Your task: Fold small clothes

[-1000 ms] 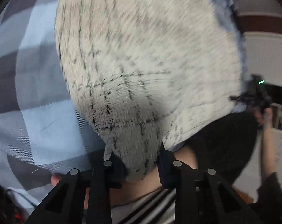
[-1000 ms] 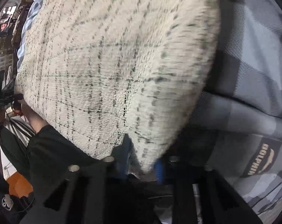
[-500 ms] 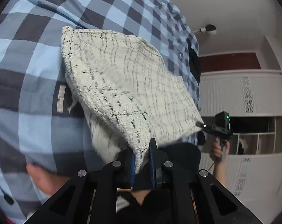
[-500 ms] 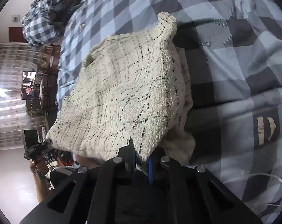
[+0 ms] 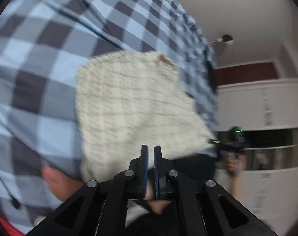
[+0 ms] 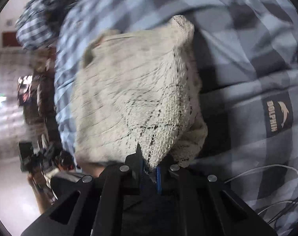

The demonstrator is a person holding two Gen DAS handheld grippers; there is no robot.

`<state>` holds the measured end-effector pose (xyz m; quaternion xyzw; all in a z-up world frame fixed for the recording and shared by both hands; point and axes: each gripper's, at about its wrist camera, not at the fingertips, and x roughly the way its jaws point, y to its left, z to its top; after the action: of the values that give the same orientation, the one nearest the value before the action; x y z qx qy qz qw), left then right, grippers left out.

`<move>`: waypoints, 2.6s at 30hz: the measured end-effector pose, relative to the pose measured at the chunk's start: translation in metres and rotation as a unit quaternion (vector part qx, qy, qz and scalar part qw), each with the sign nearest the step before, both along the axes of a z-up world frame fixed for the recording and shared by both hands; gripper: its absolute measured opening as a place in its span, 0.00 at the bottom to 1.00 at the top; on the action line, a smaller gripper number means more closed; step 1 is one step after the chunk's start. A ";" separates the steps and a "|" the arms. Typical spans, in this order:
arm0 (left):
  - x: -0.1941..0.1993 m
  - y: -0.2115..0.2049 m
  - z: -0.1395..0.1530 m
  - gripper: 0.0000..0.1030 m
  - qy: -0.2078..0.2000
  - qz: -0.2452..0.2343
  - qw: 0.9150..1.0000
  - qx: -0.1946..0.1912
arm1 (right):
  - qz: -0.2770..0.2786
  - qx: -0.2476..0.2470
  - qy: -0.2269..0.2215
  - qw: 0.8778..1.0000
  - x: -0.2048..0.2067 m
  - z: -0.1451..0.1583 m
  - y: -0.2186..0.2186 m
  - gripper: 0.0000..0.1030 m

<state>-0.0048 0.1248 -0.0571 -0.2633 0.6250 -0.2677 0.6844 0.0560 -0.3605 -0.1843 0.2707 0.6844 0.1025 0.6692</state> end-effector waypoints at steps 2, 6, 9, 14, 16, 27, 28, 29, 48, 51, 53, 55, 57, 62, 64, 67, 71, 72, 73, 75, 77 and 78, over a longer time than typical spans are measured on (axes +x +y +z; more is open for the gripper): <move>0.005 -0.012 -0.013 0.05 0.024 -0.035 0.998 0.049 | 0.001 -0.005 0.010 1.000 0.002 -0.010 -0.004 0.06; 0.011 -0.026 -0.034 0.06 0.052 -0.064 0.992 0.096 | 0.021 -0.020 0.028 0.999 -0.005 -0.016 -0.002 0.11; 0.002 -0.048 -0.045 0.06 0.050 -0.141 0.969 0.194 | 0.026 -0.079 0.050 0.995 -0.007 -0.015 -0.008 0.29; -0.025 -0.085 -0.066 0.06 0.104 -0.288 0.941 0.142 | 0.010 -0.110 0.044 0.993 -0.007 -0.013 -0.034 0.52; -0.030 -0.088 -0.077 0.06 0.119 -0.314 0.930 0.147 | 0.031 -0.074 0.043 0.996 -0.009 -0.015 -0.033 0.66; -0.028 -0.086 -0.139 0.06 0.180 -0.302 0.910 0.222 | 0.181 -0.067 0.071 0.979 -0.013 -0.059 0.009 0.69; -0.027 -0.087 -0.144 0.06 0.186 -0.300 0.907 0.229 | 0.188 -0.070 0.082 0.976 -0.012 -0.065 0.011 0.69; -0.027 -0.088 -0.149 0.06 0.192 -0.298 0.906 0.232 | 0.195 -0.074 0.092 0.974 -0.011 -0.070 0.012 0.69; -0.014 -0.014 -0.014 0.01 0.036 -0.136 0.985 0.101 | 0.097 -0.003 -0.028 0.995 -0.011 0.060 0.021 0.12; -0.027 -0.021 -0.022 0.02 0.010 -0.180 0.960 0.215 | 0.088 -0.007 -0.022 0.996 -0.009 0.050 0.021 0.12; -0.032 -0.025 -0.027 0.02 0.021 -0.203 0.950 0.235 | 0.077 -0.009 -0.019 0.997 -0.009 0.047 0.025 0.12; -0.027 -0.010 -0.015 0.02 0.052 -0.185 0.977 0.090 | 0.071 -0.010 -0.015 0.997 -0.010 0.036 0.034 0.13; -0.011 0.018 -0.004 0.07 0.024 -0.115 0.991 0.055 | 0.068 -0.008 -0.013 0.998 -0.017 0.033 0.033 0.13; -0.003 0.026 -0.005 0.17 0.043 -0.117 0.992 0.020 | 0.064 -0.006 -0.008 0.998 -0.020 0.030 0.029 0.13; -0.009 0.013 0.000 0.19 -0.015 -0.165 0.978 0.125 | 0.066 -0.007 -0.010 0.998 -0.020 0.031 0.029 0.13; -0.006 0.017 -0.009 0.69 0.078 -0.178 0.979 0.054 | 0.068 -0.011 -0.009 0.998 -0.019 0.029 0.033 0.13; 0.000 0.014 -0.013 1.00 0.061 -0.172 0.977 0.110 | 0.068 -0.010 -0.005 0.998 -0.019 0.025 0.032 0.13; 0.003 0.016 -0.012 1.00 0.054 -0.164 0.976 0.132 | 0.067 -0.010 -0.003 0.998 -0.019 0.023 0.031 0.13; 0.003 0.013 -0.016 1.00 0.032 -0.170 0.964 0.203 | 0.066 -0.010 -0.002 0.998 -0.019 0.022 0.030 0.13; -0.001 0.000 -0.019 1.00 0.021 -0.184 0.944 0.271 | 0.063 -0.008 0.001 0.998 -0.019 0.021 0.028 0.13; -0.004 -0.009 -0.037 1.00 0.031 -0.196 0.932 0.303 | 0.061 -0.009 0.004 0.998 -0.020 0.021 0.027 0.13; -0.005 -0.014 -0.046 1.00 0.036 -0.208 0.928 0.308 | 0.061 -0.009 0.004 0.998 -0.019 0.021 0.027 0.13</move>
<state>-0.0101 0.1107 -0.1027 0.0867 0.7417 -0.1892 0.6376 0.0366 -0.3335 -0.1637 0.2228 0.7033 0.1356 0.6613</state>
